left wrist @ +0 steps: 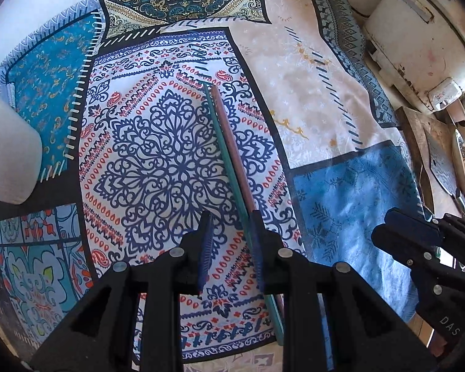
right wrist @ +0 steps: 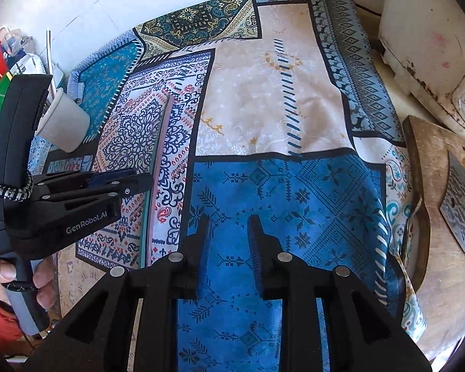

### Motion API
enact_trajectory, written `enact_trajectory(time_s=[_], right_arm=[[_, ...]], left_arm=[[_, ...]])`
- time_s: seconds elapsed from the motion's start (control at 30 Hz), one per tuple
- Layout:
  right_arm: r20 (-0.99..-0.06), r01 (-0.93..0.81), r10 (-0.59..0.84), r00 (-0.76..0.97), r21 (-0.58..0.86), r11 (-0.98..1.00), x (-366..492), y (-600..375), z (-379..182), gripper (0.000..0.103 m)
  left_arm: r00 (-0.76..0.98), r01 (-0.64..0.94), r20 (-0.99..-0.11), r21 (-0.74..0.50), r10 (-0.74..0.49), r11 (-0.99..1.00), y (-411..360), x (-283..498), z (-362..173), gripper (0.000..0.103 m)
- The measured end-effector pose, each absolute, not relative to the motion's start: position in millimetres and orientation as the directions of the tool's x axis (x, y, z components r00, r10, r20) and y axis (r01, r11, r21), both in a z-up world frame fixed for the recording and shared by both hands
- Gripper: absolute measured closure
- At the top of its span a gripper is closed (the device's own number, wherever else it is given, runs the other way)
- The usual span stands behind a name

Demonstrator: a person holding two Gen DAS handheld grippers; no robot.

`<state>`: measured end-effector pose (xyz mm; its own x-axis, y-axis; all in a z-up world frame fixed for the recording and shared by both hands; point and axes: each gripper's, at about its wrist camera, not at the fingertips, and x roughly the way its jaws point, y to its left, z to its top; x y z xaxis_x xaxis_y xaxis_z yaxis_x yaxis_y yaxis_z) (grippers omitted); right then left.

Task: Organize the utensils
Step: 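Grasp the green chopstick with the left tool while the right tool grasps the pink chopstick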

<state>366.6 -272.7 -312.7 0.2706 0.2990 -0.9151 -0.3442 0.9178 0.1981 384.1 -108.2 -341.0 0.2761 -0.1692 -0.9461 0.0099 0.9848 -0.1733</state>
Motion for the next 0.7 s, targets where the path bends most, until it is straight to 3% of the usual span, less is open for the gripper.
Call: enact_trajectory(time_s=[0.17,0.2,0.47,0.7], right_arm=[[-0.919,-0.355,0.301,0.254,0.201,0.913,375.5,-265.1,-319.3,0.081],[-0.918,-0.356,0.306,0.25,0.207,0.911,377.2,-264.3,-320.0,0.081],[-0.915,-0.376,0.332,0.229,0.231,0.897,389.1,-248.7,-326.5,0.081],[-0.911,-0.41,0.376,0.169,0.281,0.867,397.4,-214.8,-339.4,0.081]], left_arm=[[0.258,0.027,-0.947,-0.19,-0.191,0.981,-100.9,392.1,-342.7,0.083],[0.253,0.026,-0.954,-0.157,-0.158,0.987,-101.2,393.1,-344.3,0.094],[0.281,0.108,-0.955,-0.066,-0.094,0.992,-106.1,390.7,-342.1,0.095],[0.276,0.043,-0.955,-0.101,-0.109,0.994,-84.9,373.2,-344.7,0.099]])
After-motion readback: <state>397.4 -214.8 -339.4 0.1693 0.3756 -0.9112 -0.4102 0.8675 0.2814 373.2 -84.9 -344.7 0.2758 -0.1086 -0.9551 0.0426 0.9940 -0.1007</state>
